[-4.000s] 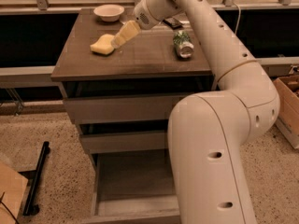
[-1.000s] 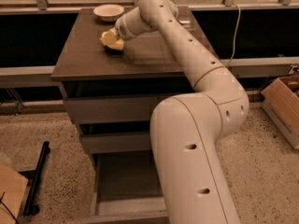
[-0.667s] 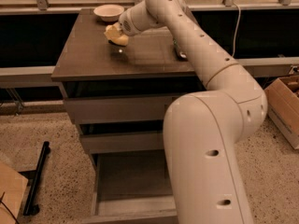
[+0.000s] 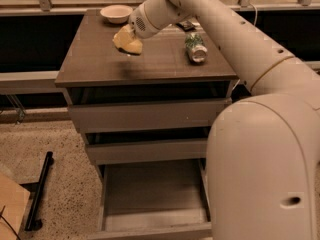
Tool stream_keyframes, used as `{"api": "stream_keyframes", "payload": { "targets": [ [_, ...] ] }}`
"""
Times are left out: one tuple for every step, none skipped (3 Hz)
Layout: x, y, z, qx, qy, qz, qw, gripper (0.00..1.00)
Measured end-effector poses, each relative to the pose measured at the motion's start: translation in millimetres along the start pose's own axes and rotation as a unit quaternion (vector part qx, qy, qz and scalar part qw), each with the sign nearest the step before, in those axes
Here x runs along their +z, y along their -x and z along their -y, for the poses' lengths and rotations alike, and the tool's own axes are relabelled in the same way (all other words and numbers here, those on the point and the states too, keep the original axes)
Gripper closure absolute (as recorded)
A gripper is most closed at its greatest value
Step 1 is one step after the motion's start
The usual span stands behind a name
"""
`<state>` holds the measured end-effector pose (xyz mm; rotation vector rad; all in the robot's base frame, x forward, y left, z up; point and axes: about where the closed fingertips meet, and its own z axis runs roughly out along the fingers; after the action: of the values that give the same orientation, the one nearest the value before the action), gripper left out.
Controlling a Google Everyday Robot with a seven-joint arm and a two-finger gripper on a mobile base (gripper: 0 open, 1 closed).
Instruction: Place sponge into bottom drawer
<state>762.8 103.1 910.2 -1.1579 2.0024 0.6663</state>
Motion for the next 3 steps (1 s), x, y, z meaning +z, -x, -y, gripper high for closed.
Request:
{"api": "stream_keyframes", "payload": {
  "targets": [
    [-41,-14,-44,0.038,0.005,-0.025,0.9990,1.00],
    [-88,-24,-95,0.087,-0.011,-0.036,0.9955,1.00],
    [-129,-42,-149,0.150,-0.029,-0.033,0.9878,1.00]
  ]
}}
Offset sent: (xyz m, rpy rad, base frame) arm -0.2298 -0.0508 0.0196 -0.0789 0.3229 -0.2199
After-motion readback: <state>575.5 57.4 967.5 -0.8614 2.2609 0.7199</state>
